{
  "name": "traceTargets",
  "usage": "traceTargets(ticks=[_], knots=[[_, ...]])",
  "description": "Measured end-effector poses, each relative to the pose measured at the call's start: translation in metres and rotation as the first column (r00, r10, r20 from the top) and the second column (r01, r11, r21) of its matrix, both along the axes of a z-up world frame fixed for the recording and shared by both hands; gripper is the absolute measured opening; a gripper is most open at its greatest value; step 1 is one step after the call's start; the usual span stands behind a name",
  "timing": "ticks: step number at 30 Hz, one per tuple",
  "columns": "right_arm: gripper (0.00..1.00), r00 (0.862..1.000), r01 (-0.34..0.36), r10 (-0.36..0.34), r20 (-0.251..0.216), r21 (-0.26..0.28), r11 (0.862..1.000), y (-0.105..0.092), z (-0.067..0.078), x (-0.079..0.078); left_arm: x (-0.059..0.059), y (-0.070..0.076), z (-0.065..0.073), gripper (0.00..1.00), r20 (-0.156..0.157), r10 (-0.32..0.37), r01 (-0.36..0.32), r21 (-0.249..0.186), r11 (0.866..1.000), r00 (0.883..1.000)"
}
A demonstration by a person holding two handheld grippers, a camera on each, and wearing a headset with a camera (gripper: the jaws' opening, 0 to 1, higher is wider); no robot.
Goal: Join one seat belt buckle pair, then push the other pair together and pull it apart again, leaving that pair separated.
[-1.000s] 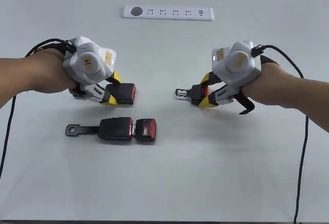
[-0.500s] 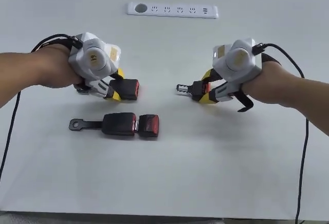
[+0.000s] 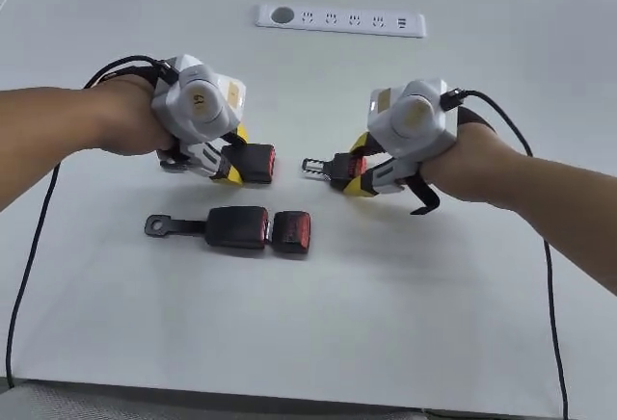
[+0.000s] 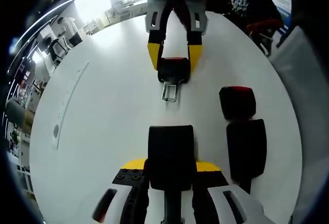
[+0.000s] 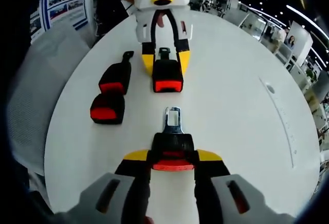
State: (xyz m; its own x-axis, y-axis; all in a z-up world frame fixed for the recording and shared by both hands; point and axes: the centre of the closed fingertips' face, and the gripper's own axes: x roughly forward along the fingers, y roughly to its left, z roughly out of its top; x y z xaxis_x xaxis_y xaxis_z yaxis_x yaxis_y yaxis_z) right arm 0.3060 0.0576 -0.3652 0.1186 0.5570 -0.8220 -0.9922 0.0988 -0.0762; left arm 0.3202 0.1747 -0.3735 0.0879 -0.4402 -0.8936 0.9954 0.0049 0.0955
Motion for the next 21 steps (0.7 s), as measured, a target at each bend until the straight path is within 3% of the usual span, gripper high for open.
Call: traceTargets(ticks=[9,15,21], knots=[[0.32,1.0,-0.025,0.025,0.007,-0.014,1.0,0.029,0.001,-0.002,0.001,0.0,-0.002,0.32,-0.001,0.002,-0.002,0.002,1.0,1.0],[0.32,0.999,-0.054,0.055,0.001,-0.041,0.998,0.033,0.002,-0.001,0.002,0.0,-0.003,0.32,-0.005,0.0,0.0,0.004,1.0,1.0],[0.32,0.994,-0.098,0.1,0.032,-0.069,0.993,0.034,0.003,-0.003,0.002,0.0,-0.003,0.32,-0.001,0.003,-0.002,0.009,1.0,1.0]])
